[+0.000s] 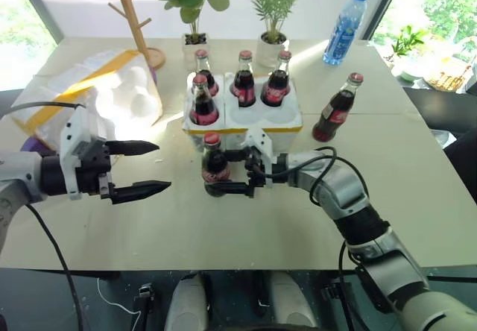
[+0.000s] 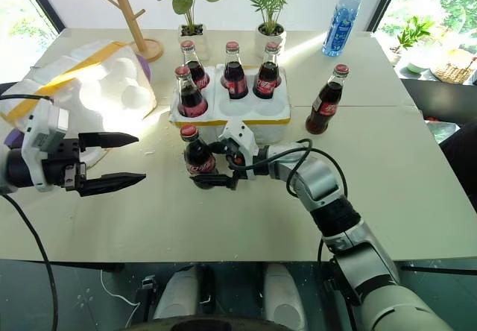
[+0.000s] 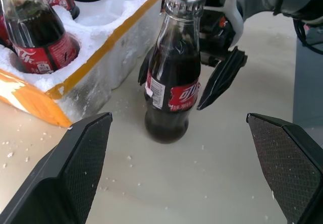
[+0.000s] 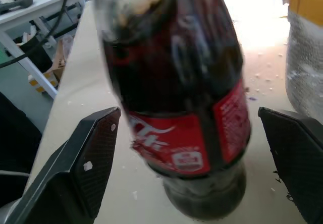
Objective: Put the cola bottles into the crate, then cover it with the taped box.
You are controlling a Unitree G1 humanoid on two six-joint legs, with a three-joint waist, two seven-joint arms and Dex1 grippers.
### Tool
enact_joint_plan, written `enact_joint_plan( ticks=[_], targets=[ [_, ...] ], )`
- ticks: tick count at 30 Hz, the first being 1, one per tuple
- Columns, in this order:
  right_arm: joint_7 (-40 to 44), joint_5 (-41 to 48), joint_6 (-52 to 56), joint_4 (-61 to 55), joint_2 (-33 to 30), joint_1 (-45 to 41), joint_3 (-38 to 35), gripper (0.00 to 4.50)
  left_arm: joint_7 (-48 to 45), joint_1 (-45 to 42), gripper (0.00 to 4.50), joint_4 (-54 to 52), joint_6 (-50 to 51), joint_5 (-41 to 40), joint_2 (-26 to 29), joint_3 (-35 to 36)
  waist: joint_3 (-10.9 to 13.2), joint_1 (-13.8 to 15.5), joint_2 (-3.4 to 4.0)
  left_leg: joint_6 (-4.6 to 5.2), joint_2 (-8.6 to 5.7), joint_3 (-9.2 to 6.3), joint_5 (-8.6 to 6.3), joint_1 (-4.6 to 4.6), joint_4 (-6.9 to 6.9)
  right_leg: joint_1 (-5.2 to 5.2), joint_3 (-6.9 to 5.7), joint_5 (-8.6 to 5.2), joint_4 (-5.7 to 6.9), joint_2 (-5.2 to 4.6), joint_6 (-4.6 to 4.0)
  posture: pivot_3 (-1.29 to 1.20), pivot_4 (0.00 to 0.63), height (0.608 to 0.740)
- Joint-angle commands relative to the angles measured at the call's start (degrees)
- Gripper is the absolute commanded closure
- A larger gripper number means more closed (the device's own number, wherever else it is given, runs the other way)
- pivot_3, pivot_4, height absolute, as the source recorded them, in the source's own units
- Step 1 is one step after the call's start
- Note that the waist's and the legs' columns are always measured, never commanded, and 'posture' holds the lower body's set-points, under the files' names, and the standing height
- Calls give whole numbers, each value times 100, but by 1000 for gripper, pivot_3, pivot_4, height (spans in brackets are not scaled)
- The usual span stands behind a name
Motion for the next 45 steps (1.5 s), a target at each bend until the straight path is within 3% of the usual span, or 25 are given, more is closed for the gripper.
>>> enact_joint_plan(
  ticks=[1, 3, 4, 9, 13, 22, 35, 37, 39, 45],
  targets=[
    [-25, -90, -156, 25, 142, -159, -158, 716, 143, -71, 0, -108, -61, -96, 0, 97, 0, -51, 0, 0, 0, 0, 0, 0, 0, -1, 0, 0, 2, 0, 0, 0, 150, 740],
    [44, 94, -32, -228, 109, -132, -345, 1606, 202, -99, 0, -97, -85, -106, -4, 44, 0, -68, 0, -1, 0, 0, 0, 0, 0, 0, 0, 0, 3, -1, 0, 0, 150, 740],
    [93, 294, 120, -433, 67, -126, -500, 1725, 227, -119, 0, -89, -90, -114, -10, 19, 0, -71, 1, -1, 0, 0, 0, 0, 0, -1, 0, 0, 3, -2, 0, 0, 150, 740],
    [2, 1447, 1093, -1117, -177, -564, -1600, 1722, 406, -345, 0, 16, -163, -101, -155, -208, 2, -68, 3, -2, -2, 1, 1, -11, 0, -11, 1, 1, 2, -6, 2, 0, 150, 740],
    [-547, 1425, 1227, -669, -200, -1270, -2124, 1722, 544, -605, 0, 131, -282, 5, -344, -446, 3, -96, 3, -5, -2, 4, 3, -9, 0, -23, 6, 2, 17, -2, 1, 0, 150, 740],
    [-1207, 53, 69, 762, 121, -1926, -1665, 1722, 792, -1002, 0, 239, -440, 122, -627, -785, 3, -120, 4, -5, -4, 13, 3, -15, -2, -59, 18, -6, 62, -3, -12, 0, 150, 740],
    [-1374, -778, -438, 1737, 750, -1457, -1238, 1722, 1052, -1119, 0, 158, -462, 110, -798, -909, 3, -175, 5, -12, 0, 15, 8, -15, -4, -67, 23, -7, 69, 4, -13, 0, 150, 740],
    [-1408, -872, -480, 1893, 777, -1457, -1269, 650, 1081, -1186, 0, 166, -447, 98, -848, -951, 1, -216, 1, -13, 0, 14, 8, -14, -5, -64, 23, -7, 70, 5, -13, 0, 150, 740],
    [-1436, -880, -430, 1764, 687, -1393, -1368, 20, 1123, -1305, 0, 181, -430, 68, -948, -1044, 0, -242, 1, -14, 0, 13, 9, -9, -4, -56, 23, -7, 69, 3, -13, 0, 150, 740],
    [-1325, -82, 764, -433, -250, -774, -2213, 20, 1171, -1545, 0, 220, -434, 19, -1299, -1332, 2, -110, 3, -15, -4, 10, 9, -14, -4, -56, 20, -7, 67, -4, -11, 0, 150, 740]
  ],
)
